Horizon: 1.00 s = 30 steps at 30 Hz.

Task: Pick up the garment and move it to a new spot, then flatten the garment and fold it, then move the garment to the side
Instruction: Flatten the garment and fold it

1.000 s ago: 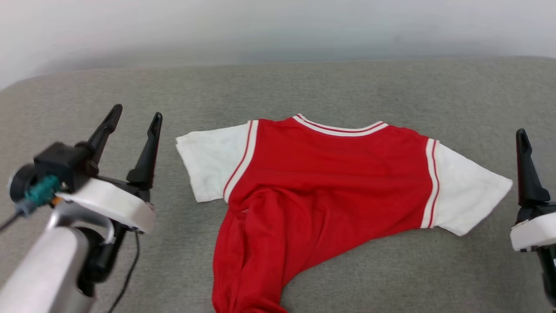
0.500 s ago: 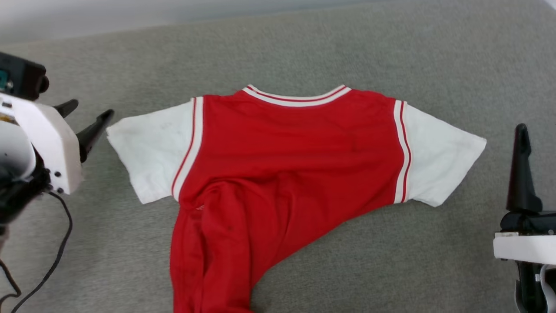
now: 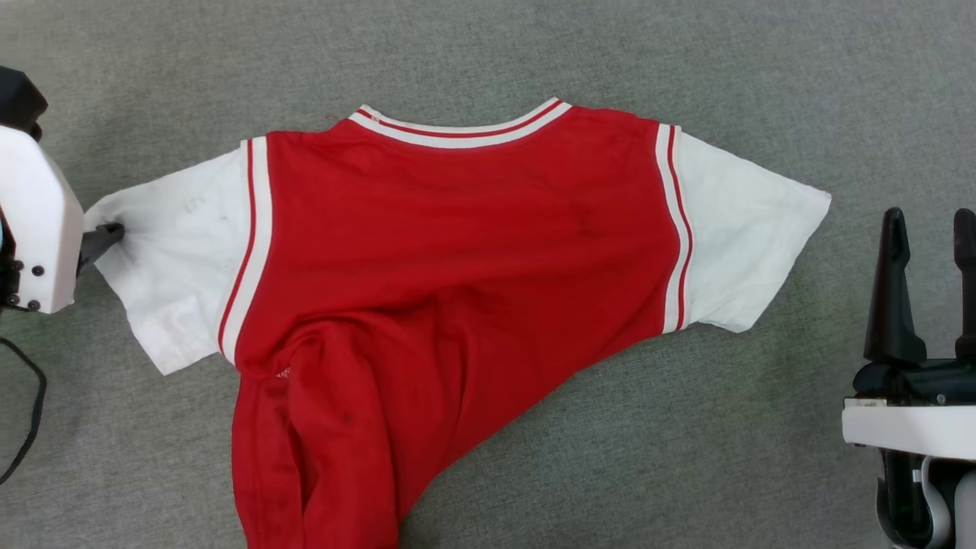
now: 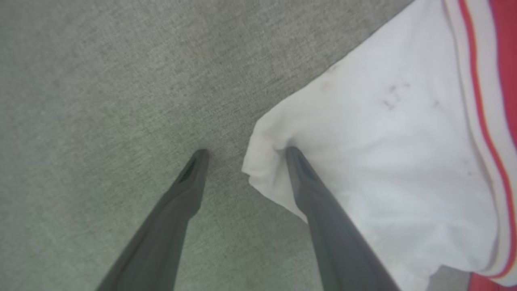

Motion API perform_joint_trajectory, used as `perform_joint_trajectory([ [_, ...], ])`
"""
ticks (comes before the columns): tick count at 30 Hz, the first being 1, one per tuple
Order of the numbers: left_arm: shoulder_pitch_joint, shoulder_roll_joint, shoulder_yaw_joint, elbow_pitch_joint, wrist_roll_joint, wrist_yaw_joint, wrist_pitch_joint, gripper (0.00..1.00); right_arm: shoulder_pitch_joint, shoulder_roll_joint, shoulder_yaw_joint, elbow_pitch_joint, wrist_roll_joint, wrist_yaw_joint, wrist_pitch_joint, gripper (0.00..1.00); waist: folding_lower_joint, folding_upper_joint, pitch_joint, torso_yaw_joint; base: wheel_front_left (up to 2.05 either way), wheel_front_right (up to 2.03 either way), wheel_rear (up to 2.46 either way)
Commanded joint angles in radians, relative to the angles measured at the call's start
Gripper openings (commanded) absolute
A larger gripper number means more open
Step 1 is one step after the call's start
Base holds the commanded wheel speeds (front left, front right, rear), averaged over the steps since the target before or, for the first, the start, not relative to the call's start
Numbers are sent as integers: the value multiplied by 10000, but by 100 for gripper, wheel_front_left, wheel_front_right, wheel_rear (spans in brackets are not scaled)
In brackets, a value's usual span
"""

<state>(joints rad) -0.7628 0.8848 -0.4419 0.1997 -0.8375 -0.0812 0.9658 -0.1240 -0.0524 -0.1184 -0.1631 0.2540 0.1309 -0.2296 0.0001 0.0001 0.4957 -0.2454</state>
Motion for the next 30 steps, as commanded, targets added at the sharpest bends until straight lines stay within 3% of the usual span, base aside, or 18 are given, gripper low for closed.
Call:
perform_joint_trajectory([
  [1,40,12,-242,237,133,-74,147,100,-198,35,-7,30,-47,-3,-87,100,-1,-1,78,-74,0,0,0],
  [4,192,-98,-491,503,44,-179,285,100,-231,37,-72,61,-58,-3,-139,100,-1,-1,124,-76,0,0,0],
  [5,304,-213,-556,572,-123,-229,391,0,-228,36,-107,71,-90,-3,-149,100,-1,-1,118,-64,0,0,0],
  [10,488,-477,-441,647,-319,-294,-281,0,-279,39,-164,193,-445,-3,130,100,-1,-1,-85,104,0,0,0],
  [15,527,-632,48,529,61,-213,-2138,0,-296,-697,237,524,-784,-6,1901,100,-1,-1,-635,356,0,0,0],
  [21,1178,-478,151,-301,452,-269,-3511,0,-483,-2507,704,226,-649,-5,4909,100,-1,-1,-1227,872,0,0,0],
  [26,1743,-185,191,-1693,727,-139,-4051,0,-1073,-4477,1349,186,359,-5,7354,100,-1,-1,-1261,1304,0,0,0],
  [30,2064,-8,204,-3068,821,70,-4128,0,-1749,-5278,1272,426,1443,-6,9347,100,-1,-1,-1063,1698,0,0,0],
])
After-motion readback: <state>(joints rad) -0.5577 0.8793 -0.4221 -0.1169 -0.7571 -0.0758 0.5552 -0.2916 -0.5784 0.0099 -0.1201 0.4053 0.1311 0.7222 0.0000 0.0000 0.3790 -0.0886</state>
